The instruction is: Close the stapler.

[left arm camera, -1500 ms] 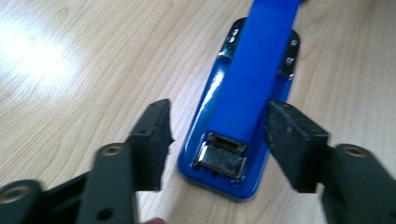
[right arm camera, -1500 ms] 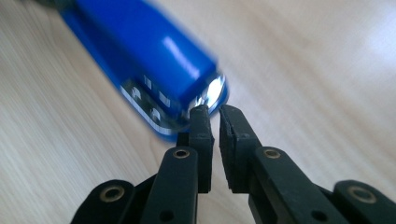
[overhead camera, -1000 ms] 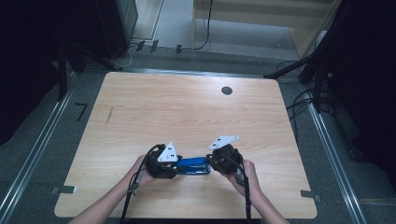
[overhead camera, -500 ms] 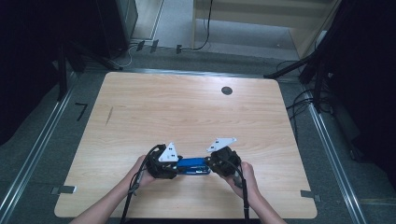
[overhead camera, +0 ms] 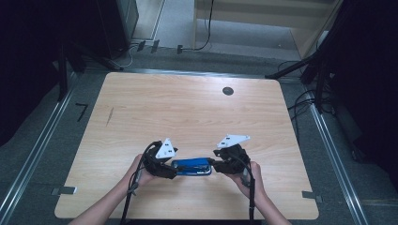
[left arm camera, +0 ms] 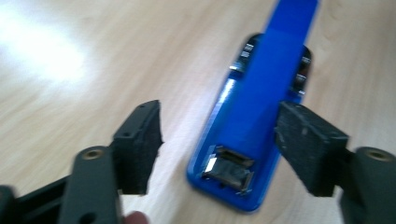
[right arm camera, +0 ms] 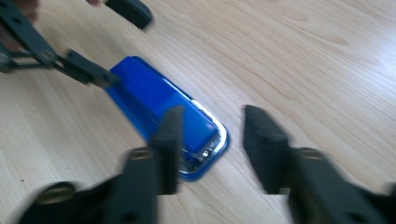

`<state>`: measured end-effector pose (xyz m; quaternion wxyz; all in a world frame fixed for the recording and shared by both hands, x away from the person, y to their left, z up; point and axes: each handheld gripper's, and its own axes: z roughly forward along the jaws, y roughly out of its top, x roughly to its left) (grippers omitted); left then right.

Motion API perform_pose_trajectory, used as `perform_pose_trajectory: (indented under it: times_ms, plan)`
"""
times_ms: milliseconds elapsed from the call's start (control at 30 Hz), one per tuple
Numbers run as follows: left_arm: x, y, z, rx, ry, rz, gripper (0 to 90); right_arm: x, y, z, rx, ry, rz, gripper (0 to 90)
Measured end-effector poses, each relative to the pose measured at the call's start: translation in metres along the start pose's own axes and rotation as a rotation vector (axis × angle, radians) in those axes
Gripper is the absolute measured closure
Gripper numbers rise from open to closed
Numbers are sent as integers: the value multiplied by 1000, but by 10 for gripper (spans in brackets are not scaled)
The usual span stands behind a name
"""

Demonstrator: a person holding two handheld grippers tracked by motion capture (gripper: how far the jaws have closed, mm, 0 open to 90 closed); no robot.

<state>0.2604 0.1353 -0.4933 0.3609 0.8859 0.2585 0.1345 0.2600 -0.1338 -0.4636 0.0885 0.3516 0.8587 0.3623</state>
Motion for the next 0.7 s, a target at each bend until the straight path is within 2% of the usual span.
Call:
perform_pose_trajectory:
  times_ms: [100, 233, 300, 400, 500, 700]
  plan:
    - [8, -2, -13, 0, 65, -56, 173, -8, -3, -7, 0, -45, 31, 316]
    - [23, -8, -37, -19, 160, -148, 123, -23, -11, -22, -20, -100, 79, 146]
    - [32, -10, -47, -35, 205, -190, 116, -30, -15, -28, -19, -114, 107, 140]
    - [45, -13, -57, -74, 245, -286, 109, -40, -24, -39, -24, -141, 143, 129]
    - [49, -15, -60, -80, 265, -315, 109, -47, -33, -46, -31, -162, 178, 106]
    - [49, -14, -55, -75, 265, -315, 104, -53, -42, -50, -37, -190, 205, 61]
